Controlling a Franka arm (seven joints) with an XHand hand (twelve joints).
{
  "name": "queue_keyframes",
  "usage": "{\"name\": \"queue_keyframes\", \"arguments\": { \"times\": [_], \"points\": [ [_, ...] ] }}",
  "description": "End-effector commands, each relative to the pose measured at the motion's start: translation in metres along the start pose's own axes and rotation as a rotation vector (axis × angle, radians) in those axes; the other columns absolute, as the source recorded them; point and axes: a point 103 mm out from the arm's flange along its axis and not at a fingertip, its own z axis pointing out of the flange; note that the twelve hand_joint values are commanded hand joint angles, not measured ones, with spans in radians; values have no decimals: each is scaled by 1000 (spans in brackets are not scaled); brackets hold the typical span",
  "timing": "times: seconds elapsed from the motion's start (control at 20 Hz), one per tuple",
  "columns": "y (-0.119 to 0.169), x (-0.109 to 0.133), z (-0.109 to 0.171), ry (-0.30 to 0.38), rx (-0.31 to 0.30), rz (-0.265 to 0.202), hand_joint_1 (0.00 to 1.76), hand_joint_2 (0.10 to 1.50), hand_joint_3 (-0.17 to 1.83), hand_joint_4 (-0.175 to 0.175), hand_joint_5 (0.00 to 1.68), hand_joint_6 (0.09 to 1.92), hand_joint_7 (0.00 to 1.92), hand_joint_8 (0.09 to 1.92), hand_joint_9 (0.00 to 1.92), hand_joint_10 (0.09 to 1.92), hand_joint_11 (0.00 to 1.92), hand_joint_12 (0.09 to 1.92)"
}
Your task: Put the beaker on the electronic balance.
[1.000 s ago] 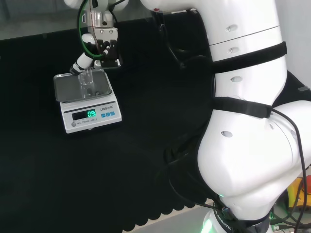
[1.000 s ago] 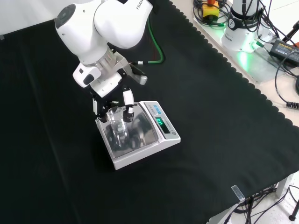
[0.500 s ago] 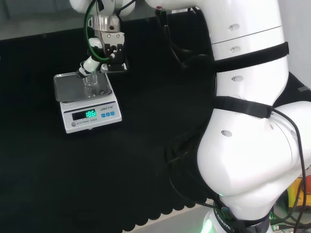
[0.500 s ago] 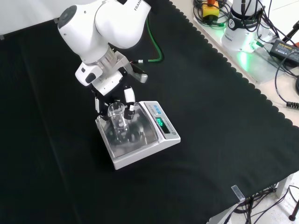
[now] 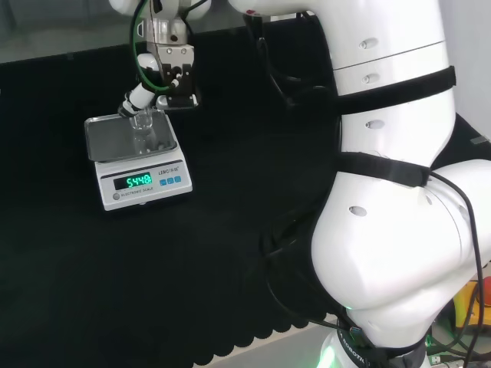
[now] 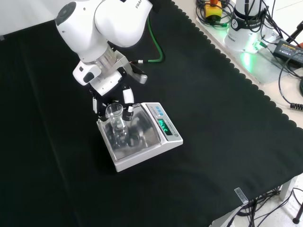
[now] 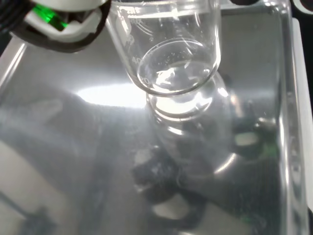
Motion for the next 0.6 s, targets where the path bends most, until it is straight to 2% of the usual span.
{"name": "queue_keyframes", "arguments": {
  "times": [0.05, 0.45, 0.6],
  "points": [
    [-4, -6, 3, 5, 6, 4, 1197, 572, 838, -175, 1270, 759, 1752, 350, 1886, 280, 1653, 653],
    [-5, -12, 7, 33, -1, 17, 1197, 571, 839, -175, 1270, 761, 1752, 348, 1884, 283, 1651, 655],
    [-3, -16, 12, 49, 31, 9, 1196, 571, 840, -175, 1270, 761, 1751, 347, 1882, 284, 1647, 655]
  ]
}}
